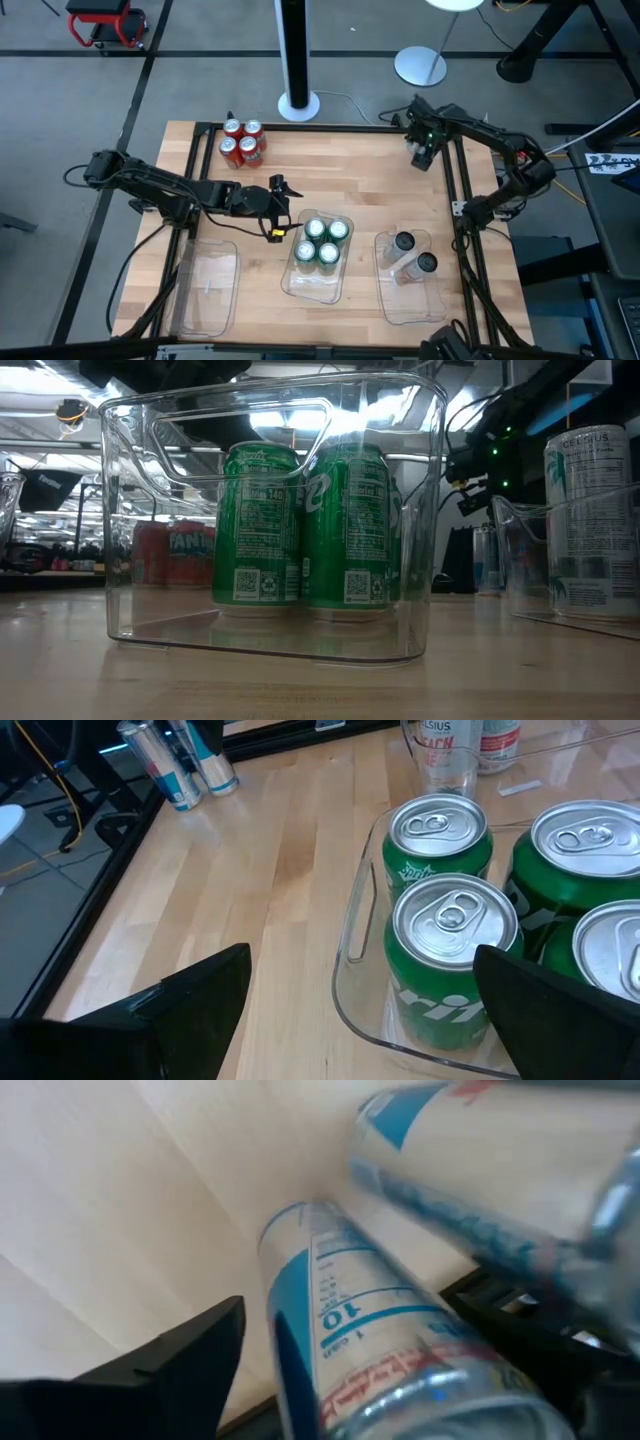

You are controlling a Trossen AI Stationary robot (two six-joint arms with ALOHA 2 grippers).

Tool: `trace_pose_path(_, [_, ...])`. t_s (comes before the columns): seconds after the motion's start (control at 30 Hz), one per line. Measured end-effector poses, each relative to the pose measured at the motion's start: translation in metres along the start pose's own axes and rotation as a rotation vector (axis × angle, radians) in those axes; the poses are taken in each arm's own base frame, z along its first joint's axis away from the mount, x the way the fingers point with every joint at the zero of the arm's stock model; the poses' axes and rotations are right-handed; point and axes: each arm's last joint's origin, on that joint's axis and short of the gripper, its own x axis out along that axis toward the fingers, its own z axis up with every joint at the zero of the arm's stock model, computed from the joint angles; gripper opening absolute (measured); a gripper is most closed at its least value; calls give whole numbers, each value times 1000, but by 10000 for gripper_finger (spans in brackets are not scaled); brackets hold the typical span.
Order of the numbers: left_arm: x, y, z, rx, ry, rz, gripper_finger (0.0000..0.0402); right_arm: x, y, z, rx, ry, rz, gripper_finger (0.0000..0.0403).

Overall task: Sort soda cans
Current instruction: Put the blue soda can into the right transparent bin

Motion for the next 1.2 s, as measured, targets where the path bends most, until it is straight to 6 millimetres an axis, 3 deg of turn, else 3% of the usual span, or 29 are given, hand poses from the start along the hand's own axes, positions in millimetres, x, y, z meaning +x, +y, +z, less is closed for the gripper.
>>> trace_pose_path(0.3, [0, 0, 0, 1, 0, 0, 371, 8, 0, 4, -46, 26, 11, 231])
trace_pose_path(0.53, [0, 0, 0, 1, 0, 0, 371, 2, 0, 0, -116, 24, -3, 231])
trace_pose_path(0.67, [0, 0, 0, 1, 0, 0, 371, -7, 3, -9, -142, 42, 18, 246])
trace_pose_path(0.83, [0, 0, 0, 2, 0, 0, 371, -23, 11, -14, -176, 3, -25, 233])
trace_pose_path(1.03, [0, 0, 0, -2, -1, -1, 371, -48, 25, -22, -268, -110, -36, 231])
trace_pose_path(1.2, [0, 0, 0, -1, -1, -1, 371, -84, 41, -33, -337, -262, -54, 231])
